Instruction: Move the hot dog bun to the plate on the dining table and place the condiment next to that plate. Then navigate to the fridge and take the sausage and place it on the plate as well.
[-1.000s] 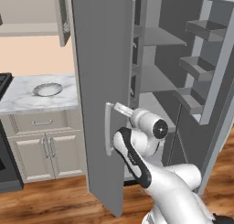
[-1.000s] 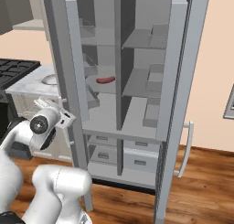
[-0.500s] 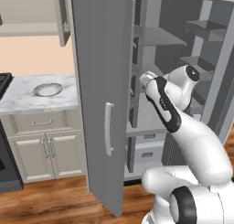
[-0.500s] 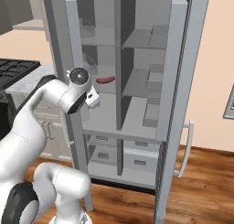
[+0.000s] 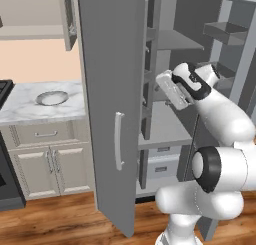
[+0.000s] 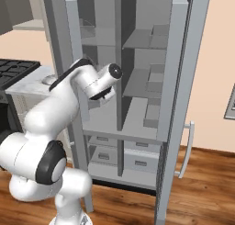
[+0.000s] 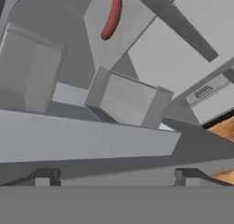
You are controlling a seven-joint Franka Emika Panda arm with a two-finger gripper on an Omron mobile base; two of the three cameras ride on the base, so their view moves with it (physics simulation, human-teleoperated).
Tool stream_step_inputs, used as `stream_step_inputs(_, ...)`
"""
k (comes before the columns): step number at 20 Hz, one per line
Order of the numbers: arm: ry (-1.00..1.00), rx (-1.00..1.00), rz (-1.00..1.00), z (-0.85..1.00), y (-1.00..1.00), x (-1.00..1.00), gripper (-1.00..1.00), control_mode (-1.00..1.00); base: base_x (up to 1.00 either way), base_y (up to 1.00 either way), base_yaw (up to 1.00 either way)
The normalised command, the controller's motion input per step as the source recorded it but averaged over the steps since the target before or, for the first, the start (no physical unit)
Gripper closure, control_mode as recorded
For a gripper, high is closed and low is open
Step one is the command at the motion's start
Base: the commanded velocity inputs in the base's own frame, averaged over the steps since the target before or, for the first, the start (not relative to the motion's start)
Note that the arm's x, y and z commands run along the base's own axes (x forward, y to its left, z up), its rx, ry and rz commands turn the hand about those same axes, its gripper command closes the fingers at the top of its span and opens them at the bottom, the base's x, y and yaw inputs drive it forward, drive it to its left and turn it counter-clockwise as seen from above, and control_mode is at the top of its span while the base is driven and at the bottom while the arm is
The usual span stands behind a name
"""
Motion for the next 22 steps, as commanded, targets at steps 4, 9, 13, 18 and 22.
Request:
stream_step_inputs(4,0.00,0.20,0.13,-0.14,0.24,0.43,-1.00,-1.00,0.00,0.00,0.00)
stream_step_inputs(9,0.00,0.15,0.04,-0.11,0.42,0.25,-1.00,-1.00,0.00,0.00,0.00)
stream_step_inputs(13,0.00,0.12,0.00,-0.04,0.49,0.07,-1.00,-1.00,0.00,0.00,0.00)
stream_step_inputs(18,-0.04,0.05,0.00,-0.02,0.65,-0.03,-1.00,-1.00,0.00,0.00,0.00)
stream_step_inputs(22,-0.06,0.00,-0.01,0.00,0.78,-0.19,-1.00,-1.00,0.00,0.00,0.00)
